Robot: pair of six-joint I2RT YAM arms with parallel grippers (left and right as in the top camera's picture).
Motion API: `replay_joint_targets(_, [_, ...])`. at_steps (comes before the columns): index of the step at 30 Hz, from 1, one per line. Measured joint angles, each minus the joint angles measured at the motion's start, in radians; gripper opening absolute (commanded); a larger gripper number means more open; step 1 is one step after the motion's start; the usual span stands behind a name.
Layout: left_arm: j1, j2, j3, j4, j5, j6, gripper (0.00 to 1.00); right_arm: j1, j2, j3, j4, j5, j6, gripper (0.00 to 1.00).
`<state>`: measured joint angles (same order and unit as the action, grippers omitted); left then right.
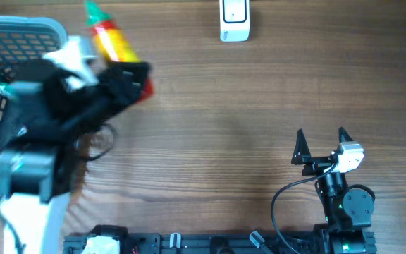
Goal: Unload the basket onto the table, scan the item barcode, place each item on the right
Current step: 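Lift the yellow-red bottle out and carry it toward the table center, then set the bottle upright on the table and release it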
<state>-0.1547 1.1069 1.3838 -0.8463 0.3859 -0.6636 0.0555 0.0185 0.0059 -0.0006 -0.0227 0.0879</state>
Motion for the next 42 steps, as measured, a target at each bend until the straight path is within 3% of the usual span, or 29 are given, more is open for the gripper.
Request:
replay_joint_targets(6, [-0.314,0.225,0.001,-0.069,-0.34,0.069,0.51,0.0,0.0,0.0,0.0,0.0,0.0,1.0])
replay_joint_targets(11, [-0.465,0.466,0.001,-0.066,-0.497,0.086,0.51,0.0,0.0,0.0,0.0,0.0,0.0,1.0])
replay_joint_targets(22, [-0.576,0.842,0.001,-0.024,-0.561,0.095,0.51,0.0,0.0,0.0,0.0,0.0,0.0,1.0])
replay_joint_targets(35, [-0.645,0.907,0.001,0.081,-0.562,0.102,0.53,0.0,0.0,0.0,0.0,0.0,0.0,0.99])
replay_joint_targets(42, [-0.647,0.946,0.001,0.084,-0.563,0.105,0.67,0.0,0.0,0.0,0.0,0.0,0.0,1.0])
